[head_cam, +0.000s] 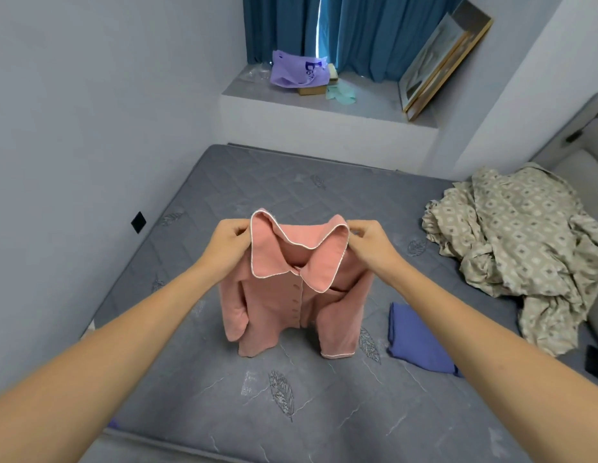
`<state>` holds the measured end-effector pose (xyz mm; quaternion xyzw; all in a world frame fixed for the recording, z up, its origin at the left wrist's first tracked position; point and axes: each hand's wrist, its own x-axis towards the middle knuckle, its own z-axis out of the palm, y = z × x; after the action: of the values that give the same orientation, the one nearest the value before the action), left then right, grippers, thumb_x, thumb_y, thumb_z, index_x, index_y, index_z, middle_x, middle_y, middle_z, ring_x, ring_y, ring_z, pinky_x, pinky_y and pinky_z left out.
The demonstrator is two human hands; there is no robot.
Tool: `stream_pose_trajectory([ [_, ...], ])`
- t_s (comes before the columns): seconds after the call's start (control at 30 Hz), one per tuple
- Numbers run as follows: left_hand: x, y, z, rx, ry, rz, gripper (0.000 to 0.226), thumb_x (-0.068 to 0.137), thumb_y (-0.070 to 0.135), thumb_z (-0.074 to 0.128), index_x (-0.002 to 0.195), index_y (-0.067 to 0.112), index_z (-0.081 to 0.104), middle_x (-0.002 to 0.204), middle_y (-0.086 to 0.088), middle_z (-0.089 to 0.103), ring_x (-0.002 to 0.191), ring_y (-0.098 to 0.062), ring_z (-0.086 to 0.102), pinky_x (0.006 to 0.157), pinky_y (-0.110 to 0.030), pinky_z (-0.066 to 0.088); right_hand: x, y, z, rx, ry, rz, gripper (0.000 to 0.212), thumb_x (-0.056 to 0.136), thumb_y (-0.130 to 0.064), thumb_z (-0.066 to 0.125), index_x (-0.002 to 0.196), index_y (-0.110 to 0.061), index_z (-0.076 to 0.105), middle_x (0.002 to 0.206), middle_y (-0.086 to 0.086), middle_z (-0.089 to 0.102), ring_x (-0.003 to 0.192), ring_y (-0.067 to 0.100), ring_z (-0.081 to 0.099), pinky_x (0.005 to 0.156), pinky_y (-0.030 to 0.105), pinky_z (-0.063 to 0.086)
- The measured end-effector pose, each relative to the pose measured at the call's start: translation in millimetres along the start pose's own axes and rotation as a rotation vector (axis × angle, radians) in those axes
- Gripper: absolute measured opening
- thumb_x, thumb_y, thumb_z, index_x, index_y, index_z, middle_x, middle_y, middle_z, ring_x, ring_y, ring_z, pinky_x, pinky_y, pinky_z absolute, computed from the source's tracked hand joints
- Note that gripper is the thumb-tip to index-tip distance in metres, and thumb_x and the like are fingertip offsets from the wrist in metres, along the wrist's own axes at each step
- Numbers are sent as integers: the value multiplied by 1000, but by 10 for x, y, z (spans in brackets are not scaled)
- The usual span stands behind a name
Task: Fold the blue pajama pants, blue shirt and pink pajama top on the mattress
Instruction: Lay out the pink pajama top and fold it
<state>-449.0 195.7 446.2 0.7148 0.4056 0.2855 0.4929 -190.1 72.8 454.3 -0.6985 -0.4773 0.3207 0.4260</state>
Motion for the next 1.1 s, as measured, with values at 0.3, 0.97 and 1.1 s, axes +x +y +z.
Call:
stream_pose_trajectory([
  [0.3,-524,538,55,-90,60,126,19,92,0,62,91,5,44,78,-7,60,71,-14,54,61,-28,44,-492,-368,-301,100,19,-180,14,97,-6,59,91,-8,47,63,13,45,62,18,35,55,30,34],
  [0.97,-991,971,12,26,-47,75,39,94,9,65,129,24,70,130,16,67,122,8,58,112,-24,42,-919,-624,-568,61,-67,-172,34,100,-8,57,125,-26,71,109,1,77,93,9,70,81,25,55],
  [1.1,-1014,950,-33,55,-65,110,45,90,19,73,134,28,66,136,19,63,128,9,53,112,-23,40,-935,-594,-562,-14,-20,-256,30,100,-8,57,125,-21,68,79,-13,73,72,1,63,70,17,46],
])
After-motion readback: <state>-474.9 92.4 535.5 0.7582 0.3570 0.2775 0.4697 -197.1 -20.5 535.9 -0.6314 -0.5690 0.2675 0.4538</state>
